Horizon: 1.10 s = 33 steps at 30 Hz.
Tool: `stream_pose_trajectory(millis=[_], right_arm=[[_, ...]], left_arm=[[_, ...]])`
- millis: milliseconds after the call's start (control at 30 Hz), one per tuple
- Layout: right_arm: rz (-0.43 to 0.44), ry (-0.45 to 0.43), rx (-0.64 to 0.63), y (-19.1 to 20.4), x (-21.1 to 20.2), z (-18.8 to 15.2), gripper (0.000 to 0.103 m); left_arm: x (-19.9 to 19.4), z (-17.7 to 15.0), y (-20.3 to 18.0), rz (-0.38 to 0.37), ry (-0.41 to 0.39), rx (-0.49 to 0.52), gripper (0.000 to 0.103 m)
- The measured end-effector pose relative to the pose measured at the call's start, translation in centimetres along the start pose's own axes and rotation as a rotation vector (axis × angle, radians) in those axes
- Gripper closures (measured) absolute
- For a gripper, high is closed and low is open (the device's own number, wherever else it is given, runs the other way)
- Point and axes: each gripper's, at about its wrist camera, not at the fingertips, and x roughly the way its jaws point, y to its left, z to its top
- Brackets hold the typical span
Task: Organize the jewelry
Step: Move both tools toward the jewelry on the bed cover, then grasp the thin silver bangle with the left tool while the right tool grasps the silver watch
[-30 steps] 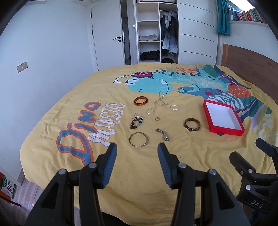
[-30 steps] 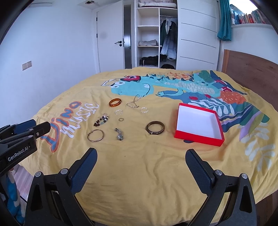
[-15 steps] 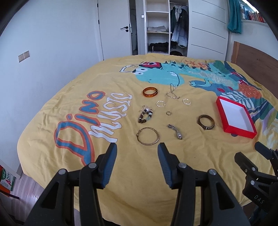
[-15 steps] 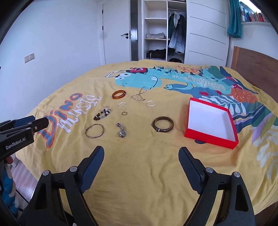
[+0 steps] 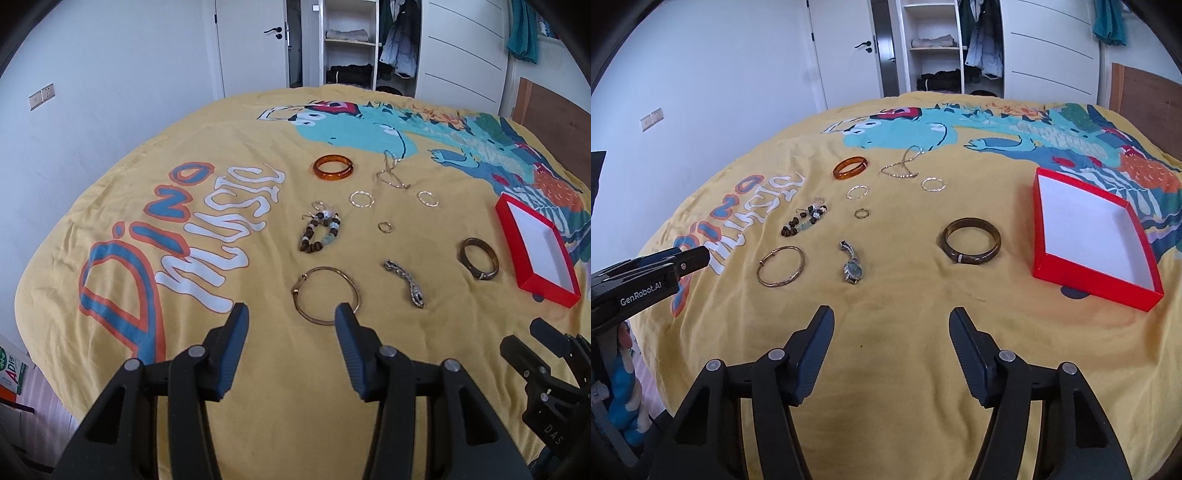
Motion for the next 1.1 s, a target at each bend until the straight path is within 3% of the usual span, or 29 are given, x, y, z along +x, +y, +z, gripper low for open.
stream_pose_trajectory(millis=[367, 567, 700, 767, 833, 867, 933, 1100], right_arm=[[0.105, 0.075, -0.014, 1.9, 8.1, 2.1, 0.054], [0.129, 0.126, -0.031, 2.8, 13.1, 2.6, 0.060], [0.129, 0.130, -0.051, 3.0, 14.1, 3.1, 0.061], [0.123, 0.134, -0.069, 3.3, 14.4, 3.3, 0.067], [0.118, 0.144, -0.090, 3.4, 14.8, 3.6, 0.082], [0.121, 0.152, -0.095, 3.3, 14.9, 3.8, 0.086], [0.134, 0.171, -0.089, 3.0, 15.1, 4.2, 0.092], [0.205, 0.240, 0.008, 1.3, 14.8, 5.3, 0.093]], left_arm=[[8.6, 1.0, 1.1, -0.022, 0.101, -0.021, 0.057], [11.9, 0.9, 1.3, -0.064, 0.173, -0.043, 0.057], [12.6, 1.2, 0.9, -0.067, 0.183, -0.034, 0.058], [12.7, 1.4, 0.5, -0.051, 0.188, -0.018, 0.066], [12.7, 1.7, 0.1, -0.038, 0.196, 0.000, 0.087], [12.6, 2.0, -0.1, -0.034, 0.204, 0.009, 0.091], [12.6, 2.4, -0.3, -0.018, 0.222, 0.017, 0.096], [11.6, 3.7, -0.1, -0.017, 0.260, 0.024, 0.097]])
